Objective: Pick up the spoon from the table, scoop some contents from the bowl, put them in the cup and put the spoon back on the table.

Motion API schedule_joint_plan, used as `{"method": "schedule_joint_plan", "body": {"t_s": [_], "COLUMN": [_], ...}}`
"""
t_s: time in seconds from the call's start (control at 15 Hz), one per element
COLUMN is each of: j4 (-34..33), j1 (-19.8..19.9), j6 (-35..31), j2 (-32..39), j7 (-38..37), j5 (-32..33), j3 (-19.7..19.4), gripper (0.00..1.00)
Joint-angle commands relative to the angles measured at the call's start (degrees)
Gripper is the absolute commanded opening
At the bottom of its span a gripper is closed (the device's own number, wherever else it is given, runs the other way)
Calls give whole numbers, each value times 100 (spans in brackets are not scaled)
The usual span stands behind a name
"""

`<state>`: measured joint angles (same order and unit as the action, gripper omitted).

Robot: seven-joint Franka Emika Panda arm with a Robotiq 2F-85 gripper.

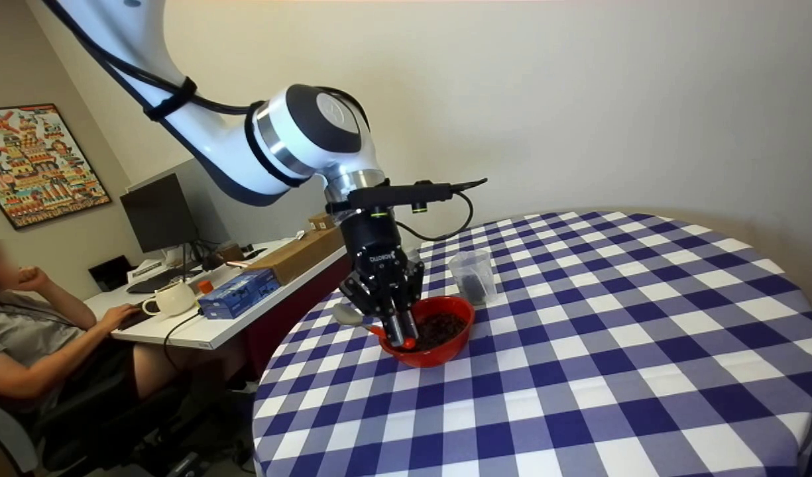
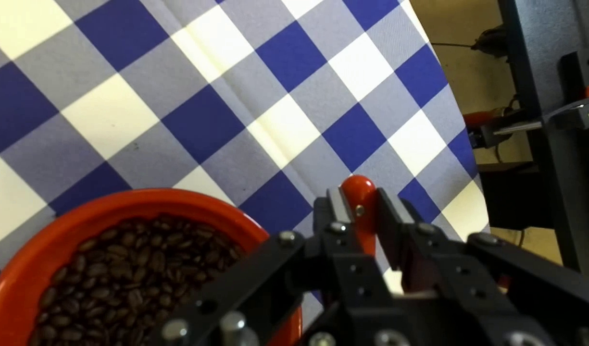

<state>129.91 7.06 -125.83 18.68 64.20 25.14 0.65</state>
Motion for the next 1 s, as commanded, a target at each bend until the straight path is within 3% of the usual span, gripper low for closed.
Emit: {"method": "schedule_joint_plan", "body": {"t_s": [0.0,0.4,0.93], "j4": [-301,-771,-398], "j1": [-191,-476,-717], "j6": [261,32,2], "j2": [-53,65,67], "j7": [-14,-855,-3017], "j5": [310,1862,4992], "j3": [-136,-364,-324], "gripper": [5,5,5]}}
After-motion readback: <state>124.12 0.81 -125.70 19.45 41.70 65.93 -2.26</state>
